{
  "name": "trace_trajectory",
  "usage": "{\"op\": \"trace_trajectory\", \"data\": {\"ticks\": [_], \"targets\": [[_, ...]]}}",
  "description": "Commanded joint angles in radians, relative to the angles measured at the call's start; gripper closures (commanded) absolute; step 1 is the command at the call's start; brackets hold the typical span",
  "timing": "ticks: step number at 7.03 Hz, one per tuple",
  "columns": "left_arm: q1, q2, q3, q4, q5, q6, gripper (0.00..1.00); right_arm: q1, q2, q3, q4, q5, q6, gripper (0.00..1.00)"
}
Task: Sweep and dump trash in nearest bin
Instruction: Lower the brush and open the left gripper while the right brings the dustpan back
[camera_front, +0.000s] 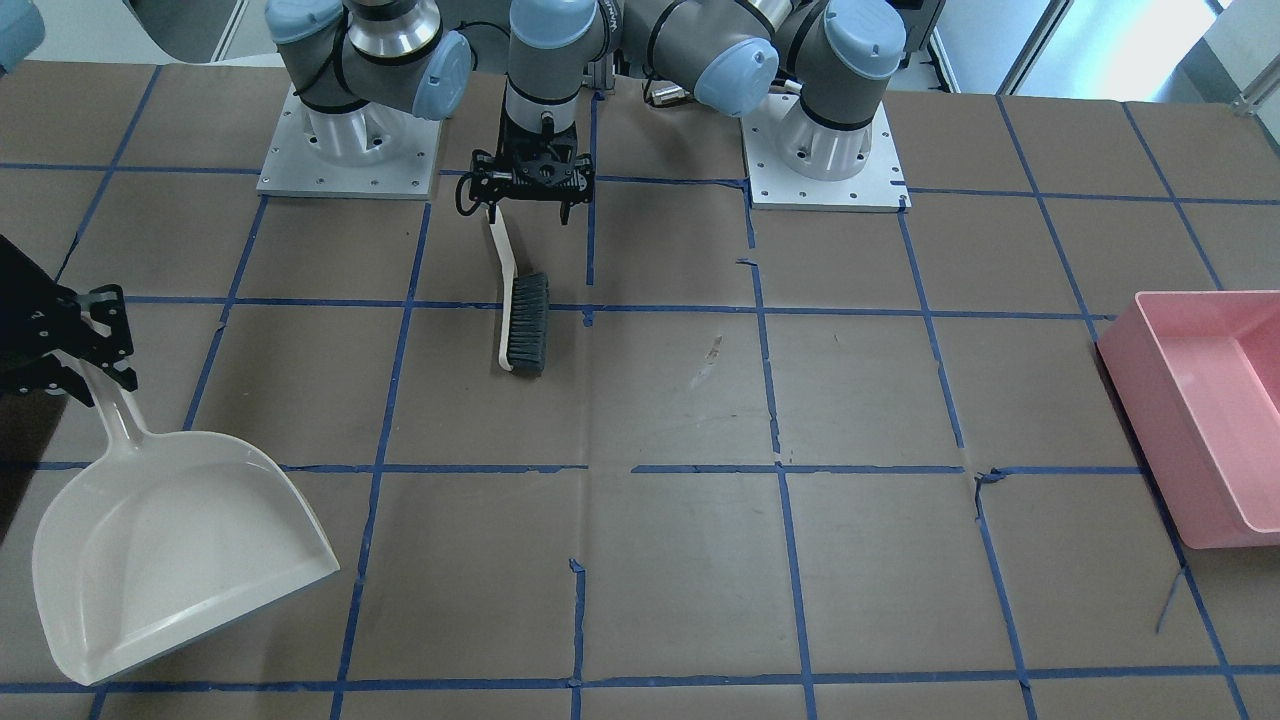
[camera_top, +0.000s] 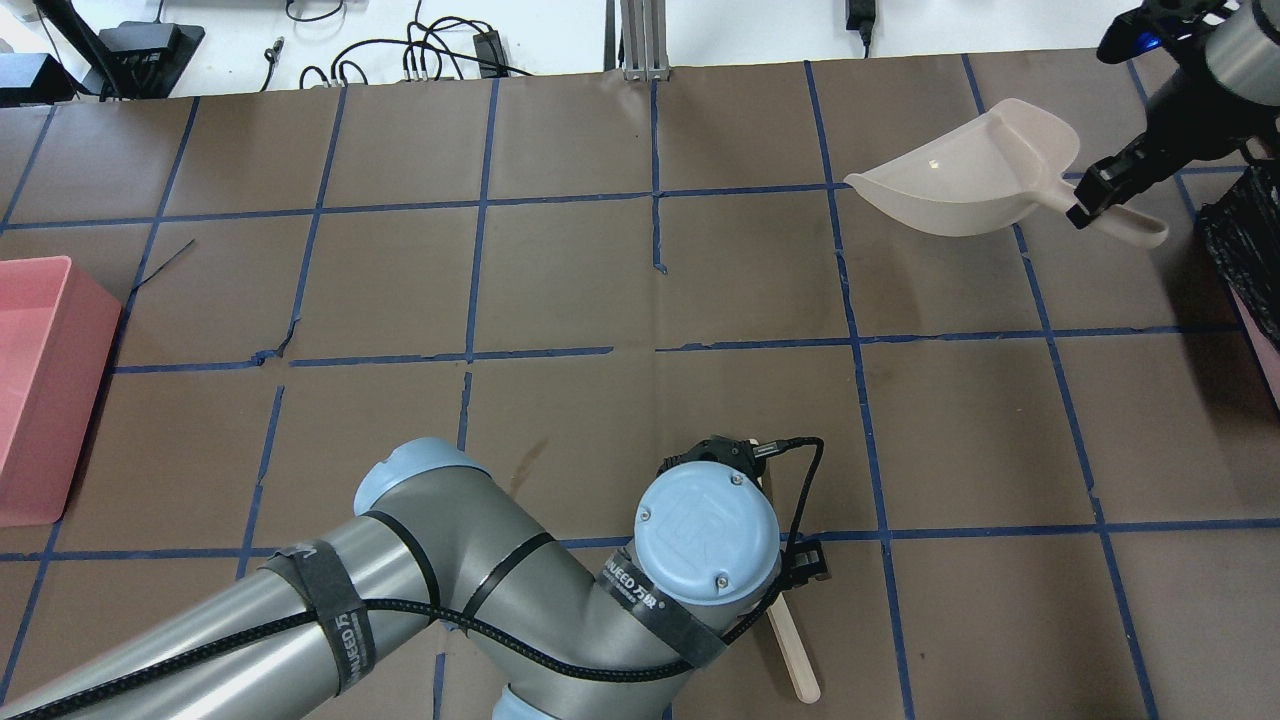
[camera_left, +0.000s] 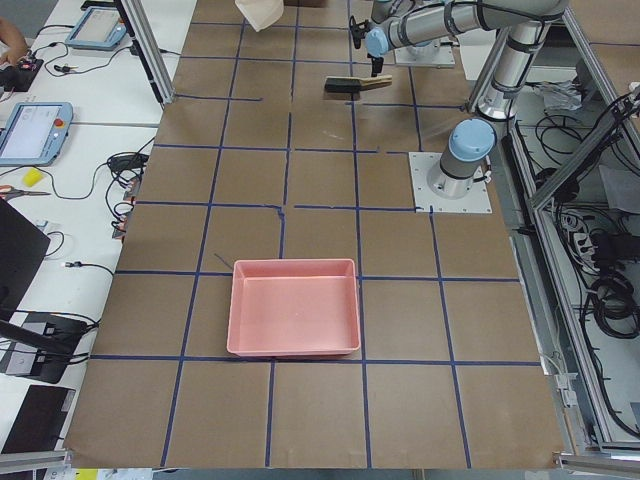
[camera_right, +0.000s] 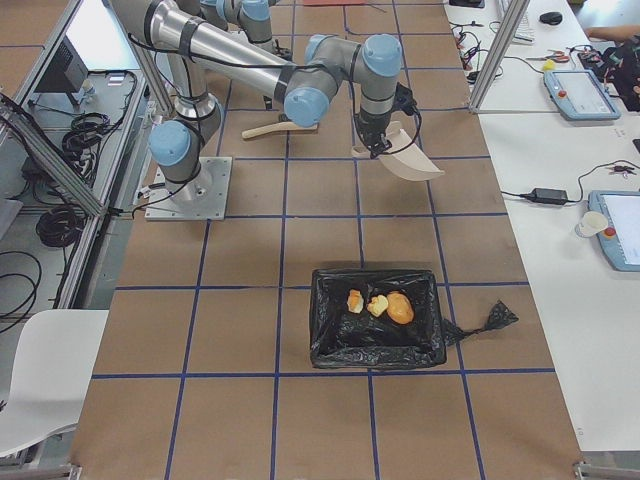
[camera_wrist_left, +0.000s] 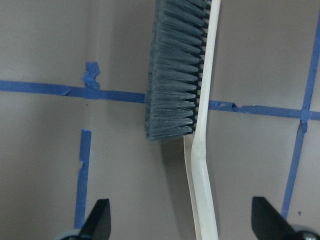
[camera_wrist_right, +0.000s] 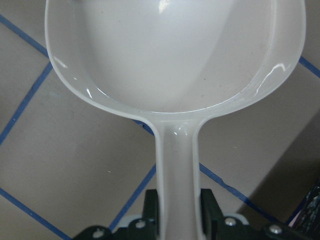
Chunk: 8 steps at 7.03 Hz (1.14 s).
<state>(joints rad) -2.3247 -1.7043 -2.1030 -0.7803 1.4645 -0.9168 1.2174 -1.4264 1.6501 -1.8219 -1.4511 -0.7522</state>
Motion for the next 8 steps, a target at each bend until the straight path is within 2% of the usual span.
{"op": "trace_trajectory", "data": {"ticks": [1, 2, 3, 4, 6, 7, 8], "targets": [[-0.004, 0.010, 0.000, 0.042, 0.014, 0.114, 0.03, 0.048, 0.017, -0.004, -0.017, 0.005, 0.126, 1.00], [0.004, 0.009, 0.003, 0.041, 0.013, 0.124, 0.03, 0.068, 0.017, -0.003, -0.023, 0.005, 0.172, 1.00], [0.039, 0.034, -0.002, 0.027, 0.017, 0.242, 0.01, 0.100, 0.017, -0.003, -0.033, 0.005, 0.191, 1.00], [0.138, 0.081, 0.000, -0.032, 0.028, 0.395, 0.00, 0.140, 0.020, -0.001, -0.052, 0.005, 0.252, 1.00], [0.388, 0.199, 0.015, -0.233, 0.019, 0.751, 0.00, 0.226, 0.035, -0.001, -0.088, -0.005, 0.389, 1.00], [0.509, 0.227, 0.067, -0.360, 0.028, 0.841, 0.00, 0.290, 0.046, -0.001, -0.123, -0.015, 0.460, 1.00], [0.592, 0.236, 0.183, -0.513, 0.043, 0.861, 0.00, 0.351, 0.073, -0.001, -0.163, -0.020, 0.532, 1.00]]}}
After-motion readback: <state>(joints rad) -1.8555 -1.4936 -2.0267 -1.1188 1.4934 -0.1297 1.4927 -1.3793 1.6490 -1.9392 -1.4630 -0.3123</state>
